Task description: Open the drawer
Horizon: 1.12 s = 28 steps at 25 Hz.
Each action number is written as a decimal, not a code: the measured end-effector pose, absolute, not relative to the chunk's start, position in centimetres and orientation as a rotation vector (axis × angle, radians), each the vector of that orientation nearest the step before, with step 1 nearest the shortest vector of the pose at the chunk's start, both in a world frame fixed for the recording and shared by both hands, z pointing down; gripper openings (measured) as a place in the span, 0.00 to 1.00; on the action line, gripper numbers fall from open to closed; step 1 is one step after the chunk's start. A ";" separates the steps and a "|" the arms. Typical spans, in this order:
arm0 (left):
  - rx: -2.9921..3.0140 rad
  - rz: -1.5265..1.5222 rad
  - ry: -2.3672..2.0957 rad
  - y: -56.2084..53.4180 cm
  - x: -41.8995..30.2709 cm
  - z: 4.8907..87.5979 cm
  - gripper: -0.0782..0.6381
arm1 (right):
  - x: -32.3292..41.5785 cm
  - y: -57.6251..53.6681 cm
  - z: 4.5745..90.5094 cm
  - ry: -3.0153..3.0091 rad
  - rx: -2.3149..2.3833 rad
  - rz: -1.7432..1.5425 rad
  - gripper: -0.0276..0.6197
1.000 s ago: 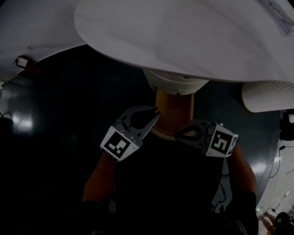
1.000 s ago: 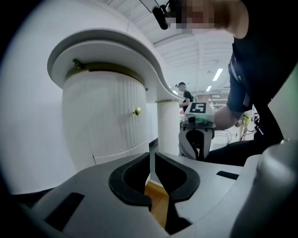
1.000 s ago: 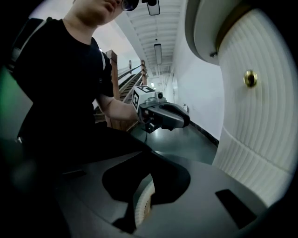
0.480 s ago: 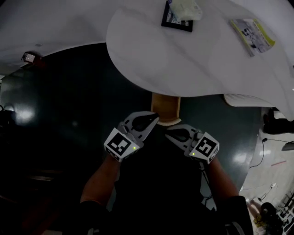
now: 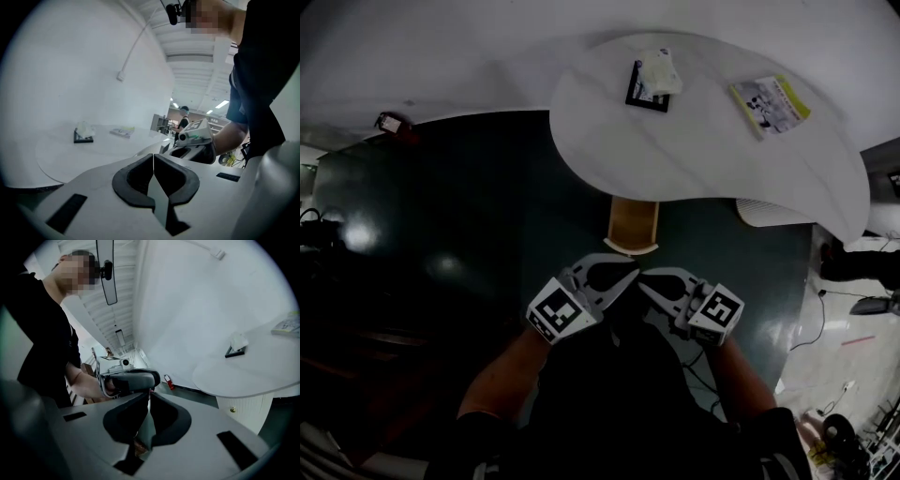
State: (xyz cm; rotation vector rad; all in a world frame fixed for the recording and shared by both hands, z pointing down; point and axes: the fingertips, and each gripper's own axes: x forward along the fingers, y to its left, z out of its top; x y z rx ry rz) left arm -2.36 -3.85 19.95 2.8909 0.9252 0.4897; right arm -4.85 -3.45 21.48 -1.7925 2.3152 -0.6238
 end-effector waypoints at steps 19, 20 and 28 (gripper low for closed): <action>2.893 0.410 0.598 -1.8 -7.2 7.2 0.13 | -7.0 3.6 5.6 2.215 -2.040 -0.282 0.08; 2.901 0.372 0.596 -1.6 -7.4 6.1 0.13 | -7.2 4.0 4.7 2.211 -2.037 -0.264 0.08; 2.997 0.213 0.545 -2.1 -9.5 -0.1 0.13 | -7.7 6.3 -2.9 2.172 -2.069 -0.035 0.07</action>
